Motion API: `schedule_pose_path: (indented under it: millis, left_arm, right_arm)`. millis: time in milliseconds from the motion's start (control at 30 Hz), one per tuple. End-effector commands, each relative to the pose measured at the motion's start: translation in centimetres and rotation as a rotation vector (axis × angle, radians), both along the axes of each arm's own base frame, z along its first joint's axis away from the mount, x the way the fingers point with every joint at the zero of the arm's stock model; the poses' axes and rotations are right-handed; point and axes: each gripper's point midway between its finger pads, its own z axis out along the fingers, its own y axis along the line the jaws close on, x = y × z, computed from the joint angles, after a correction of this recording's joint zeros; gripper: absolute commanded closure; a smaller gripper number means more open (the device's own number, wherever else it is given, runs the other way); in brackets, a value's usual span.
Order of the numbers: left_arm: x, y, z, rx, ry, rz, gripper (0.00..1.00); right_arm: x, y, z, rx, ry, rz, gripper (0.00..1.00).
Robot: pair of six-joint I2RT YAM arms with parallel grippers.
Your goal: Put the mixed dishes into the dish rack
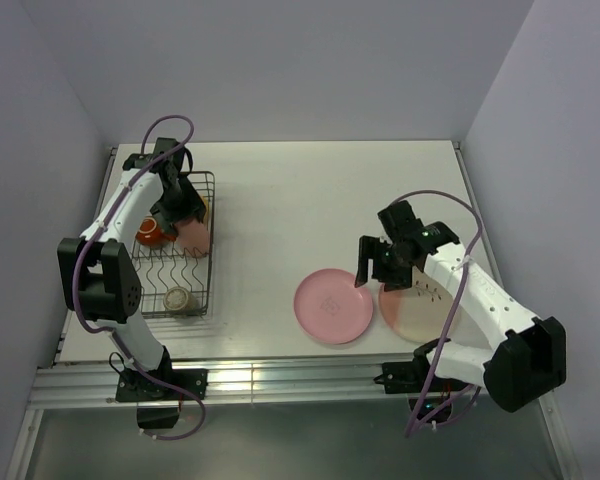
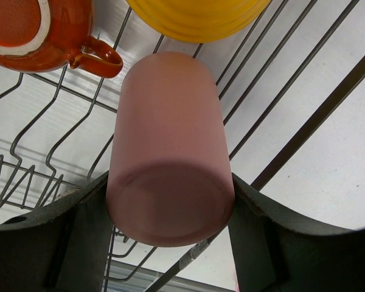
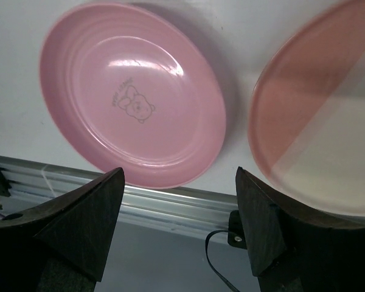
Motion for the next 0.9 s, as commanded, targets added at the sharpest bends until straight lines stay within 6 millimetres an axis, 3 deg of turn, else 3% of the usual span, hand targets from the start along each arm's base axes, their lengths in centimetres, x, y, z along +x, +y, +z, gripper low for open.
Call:
schedule_pose_path:
  millis: [0, 33, 233, 267, 300, 533, 733, 867]
  left_arm:
    - [-0.6, 0.3, 0.9, 0.014, 0.016, 0.005, 0.37]
    - [-0.6, 0.3, 1.1, 0.014, 0.013, 0.008, 0.27]
    - [-0.7, 0.4, 4.0, 0.011, -0.036, 0.022, 0.22]
    - [-0.6, 0.4, 4.8, 0.005, -0.057, 0.021, 0.07]
    - [-0.6, 0.2, 5.1, -0.001, -0.065, 0.017, 0.01]
    - [-0.1, -0.3, 8.0, -0.038, -0.132, 0.022, 0.01]
    - [-1.1, -0.7, 9.8, -0.076, -0.169, 0.029, 0.01]
    - [-2.3, -1.5, 13.5, -0.146, -0.276, 0.024, 0.01]
  right_arm:
    - [-0.7, 0.5, -1.2, -0.012, 0.011, -0.008, 0.19]
    - [-0.9, 0.6, -1.8, -0.016, 0.025, -0.006, 0.19]
    - [-1.8, 0.5, -3.9, -0.059, 0.076, -0.044, 0.20]
    - [-2.0, 0.5, -4.1, -0.061, 0.086, -0.053, 0.21]
    - [-2.2, 0.6, -4.4, -0.058, 0.101, -0.066, 0.21]
    - [-4.2, 1.5, -6.5, 0.000, 0.167, -0.094, 0.22]
    - [-5.8, 2.0, -8.7, 0.046, 0.218, -0.112, 0.24]
    - [-5.6, 2.9, -9.5, 0.088, 0.230, -0.126, 0.26]
